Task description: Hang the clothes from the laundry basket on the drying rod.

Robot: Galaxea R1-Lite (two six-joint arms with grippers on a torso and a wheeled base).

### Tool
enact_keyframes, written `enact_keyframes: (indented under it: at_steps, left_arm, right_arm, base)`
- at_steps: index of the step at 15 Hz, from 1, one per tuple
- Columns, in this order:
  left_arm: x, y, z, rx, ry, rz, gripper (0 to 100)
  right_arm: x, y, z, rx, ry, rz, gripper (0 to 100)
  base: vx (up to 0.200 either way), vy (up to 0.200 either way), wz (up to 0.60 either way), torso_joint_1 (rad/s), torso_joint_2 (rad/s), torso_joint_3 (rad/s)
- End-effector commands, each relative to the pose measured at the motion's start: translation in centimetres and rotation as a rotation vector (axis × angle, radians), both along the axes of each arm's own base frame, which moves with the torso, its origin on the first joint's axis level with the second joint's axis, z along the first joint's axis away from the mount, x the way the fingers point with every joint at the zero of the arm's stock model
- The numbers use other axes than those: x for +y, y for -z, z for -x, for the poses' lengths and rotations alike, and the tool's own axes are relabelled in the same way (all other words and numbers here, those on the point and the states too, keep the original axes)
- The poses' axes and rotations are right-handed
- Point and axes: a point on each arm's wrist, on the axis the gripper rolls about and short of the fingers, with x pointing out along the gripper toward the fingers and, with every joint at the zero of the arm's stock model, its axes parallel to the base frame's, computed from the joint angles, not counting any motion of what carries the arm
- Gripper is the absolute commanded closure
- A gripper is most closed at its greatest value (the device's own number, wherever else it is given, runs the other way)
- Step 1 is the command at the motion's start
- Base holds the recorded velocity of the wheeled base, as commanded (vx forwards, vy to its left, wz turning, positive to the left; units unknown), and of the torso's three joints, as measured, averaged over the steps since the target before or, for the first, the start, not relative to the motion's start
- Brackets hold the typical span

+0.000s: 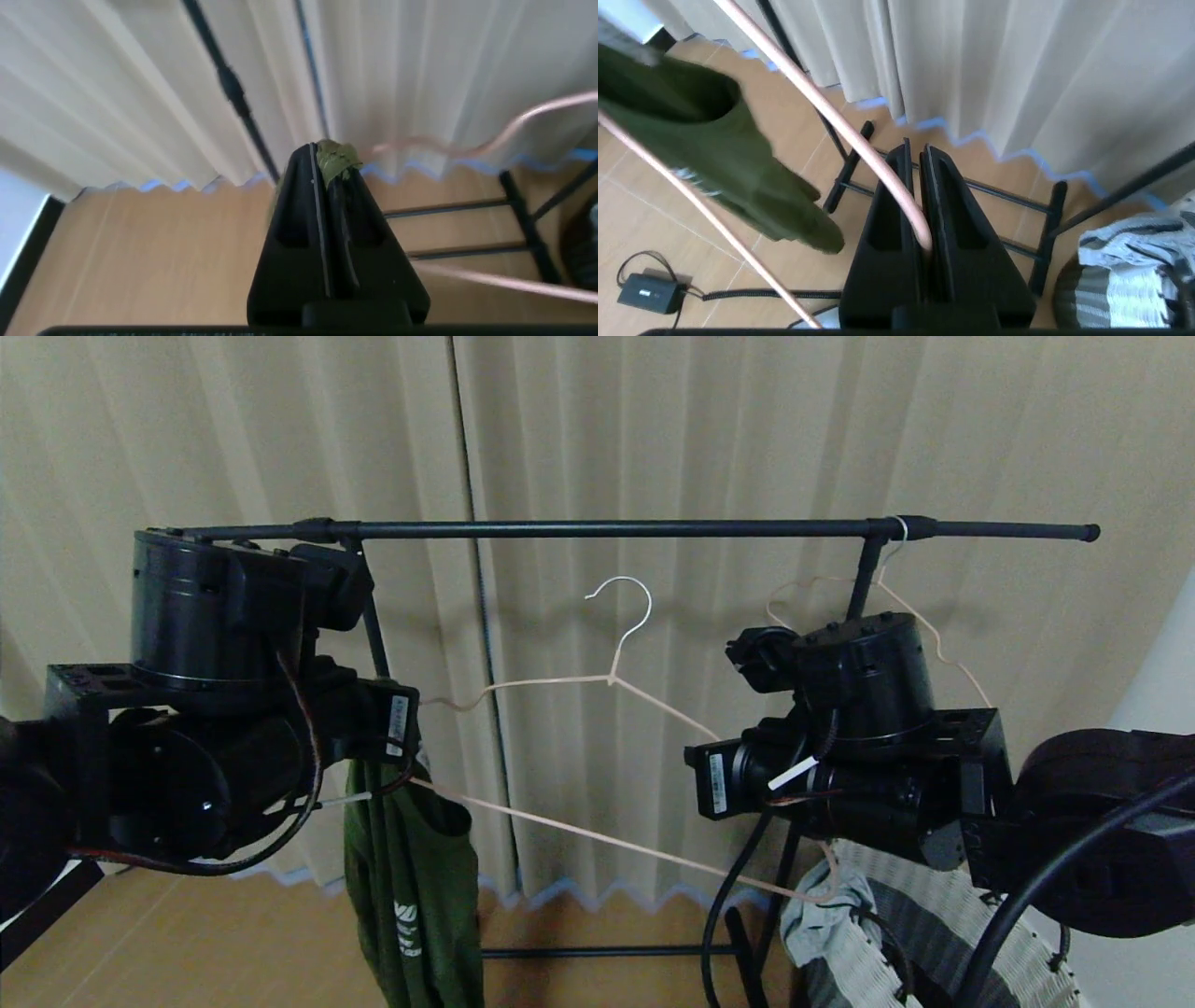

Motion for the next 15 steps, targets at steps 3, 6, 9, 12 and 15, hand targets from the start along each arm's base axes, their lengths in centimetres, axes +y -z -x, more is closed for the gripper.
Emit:
enact_keyframes:
  at_steps: [3, 6, 9, 12, 15]
  left_arm:
    - [-1.9, -0.2, -0.9, -0.007, 0.029, 0.029, 100]
    - [-3.1, -0.2, -1.1, -0.006, 0.056, 0.038, 100]
    - [-3.6, -1.1, -1.5, -0.034, 0.059, 0.073, 100]
    - [-4.3, -1.7, -1.4, -0.051, 0.076, 0.099, 100]
    - [-5.3, -2.0, -0.7, -0.058, 0.109, 0.129, 100]
  right_arm:
    - [1.4, 0.0, 1.0, -0.005, -0.052, -0.008, 100]
    - [2.1, 0.2, 0.5, -0.015, -0.057, -0.016, 100]
    - [3.5, 0.7, 1.2, -0.012, -0.102, -0.015, 100]
    - [4.6, 0.9, 1.7, -0.006, -0.127, -0.023, 100]
    - [5.1, 0.8, 1.5, -0.021, -0.127, -0.048, 100]
  base:
    - [0.0, 0.0, 0.0, 0.0, 0.0, 0.0]
    - [0.0, 0.0, 0.0, 0.0, 0.0, 0.0]
    - [0.0, 0.0, 0.0, 0.0, 0.0, 0.0]
    - [0.0, 0.0, 0.0, 0.0, 0.0, 0.0]
    - [0.0, 0.0, 0.0, 0.0, 0.0, 0.0]
